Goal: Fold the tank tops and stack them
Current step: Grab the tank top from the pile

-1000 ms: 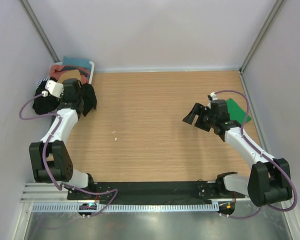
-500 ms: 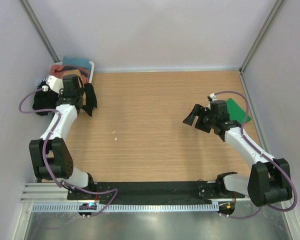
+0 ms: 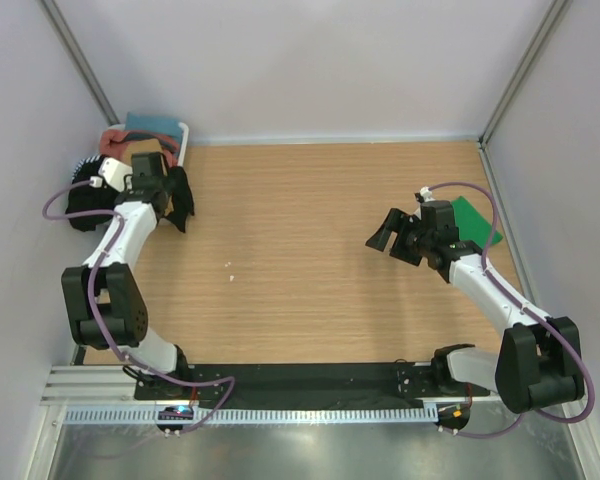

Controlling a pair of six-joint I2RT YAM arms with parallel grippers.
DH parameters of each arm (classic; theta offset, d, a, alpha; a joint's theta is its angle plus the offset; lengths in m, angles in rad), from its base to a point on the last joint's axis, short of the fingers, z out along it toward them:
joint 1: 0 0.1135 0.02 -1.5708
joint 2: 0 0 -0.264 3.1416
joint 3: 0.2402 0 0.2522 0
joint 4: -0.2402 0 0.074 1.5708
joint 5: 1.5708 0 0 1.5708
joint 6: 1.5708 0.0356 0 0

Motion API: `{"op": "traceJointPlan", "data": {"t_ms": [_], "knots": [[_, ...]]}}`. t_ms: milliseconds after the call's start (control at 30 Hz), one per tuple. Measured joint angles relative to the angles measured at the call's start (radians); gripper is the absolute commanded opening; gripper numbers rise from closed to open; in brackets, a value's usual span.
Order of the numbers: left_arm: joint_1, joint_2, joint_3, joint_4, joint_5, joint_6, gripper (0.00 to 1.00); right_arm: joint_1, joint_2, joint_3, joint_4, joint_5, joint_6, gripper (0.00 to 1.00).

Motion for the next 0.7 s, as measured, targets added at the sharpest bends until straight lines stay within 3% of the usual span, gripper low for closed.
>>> {"op": "traceJointPlan", "data": {"t_ms": [267, 367, 400, 500, 700], "knots": [[0.003, 0.033, 0.004, -0.061, -0.034, -0.021, 0.58, 0.0, 0.0, 0.0, -0.002, 0.0, 0.0, 0.82], [0.008, 0.033, 0.004, -0.073, -0.041, -0.024, 0.34, 0.0, 0.0, 0.0, -0.003, 0.0, 0.0, 0.82], [0.012, 0.033, 0.004, -0.078, -0.041, -0.025, 0.17, 0.0, 0.0, 0.0, -0.003, 0.0, 0.0, 0.82], [0.032, 0.034, 0.003, -0.084, -0.025, -0.019, 0.0, 0.0, 0.0, 0.0, -0.003, 0.0, 0.0, 0.82], [0.071, 0.032, -0.015, -0.062, 0.021, -0.018, 0.0, 0.0, -0.003, 0.0, -0.01, 0.0, 0.0, 0.82]]}}
